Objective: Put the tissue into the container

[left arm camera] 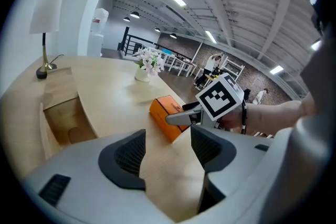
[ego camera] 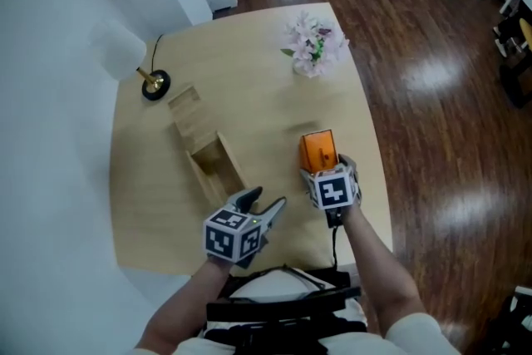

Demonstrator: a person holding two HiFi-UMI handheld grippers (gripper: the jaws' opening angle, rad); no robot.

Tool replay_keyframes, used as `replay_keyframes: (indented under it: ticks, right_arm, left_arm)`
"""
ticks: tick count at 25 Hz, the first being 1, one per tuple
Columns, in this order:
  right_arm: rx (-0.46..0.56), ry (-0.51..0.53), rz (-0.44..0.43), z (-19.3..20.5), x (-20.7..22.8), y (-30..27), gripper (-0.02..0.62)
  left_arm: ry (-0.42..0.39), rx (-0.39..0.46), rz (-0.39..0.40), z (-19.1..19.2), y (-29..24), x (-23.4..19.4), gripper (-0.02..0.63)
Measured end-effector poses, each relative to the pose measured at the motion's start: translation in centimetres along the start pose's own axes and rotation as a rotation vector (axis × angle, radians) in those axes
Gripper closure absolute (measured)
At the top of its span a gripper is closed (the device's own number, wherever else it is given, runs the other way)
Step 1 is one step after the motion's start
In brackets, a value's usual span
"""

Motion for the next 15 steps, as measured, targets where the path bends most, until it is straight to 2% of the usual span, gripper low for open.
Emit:
replay_keyframes:
  ticks: [9, 15]
  right_arm:
    - [-0.079, -0.031, -0.002, 0.5, 0.8, -2.5, 0.124]
    - [-0.077, -0.036, 0.012, 0.7, 0.8, -3.1, 0.124]
  left_arm:
    - [0.023, -0.046, 0.032, 0.2, -2.1, -0.1, 0.347]
    - [0.041, -0.063, 0.018, 0.8, -2.7, -0.6, 0.348]
Point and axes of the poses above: the fingertips, and each gripper's own axes: y backward along the fingers, x to its right, z out of its underside, the point moved 7 cm from there along y, backward along the fingers, and after that the axes turned 12 degrees about -x, right-handed, at the moved point
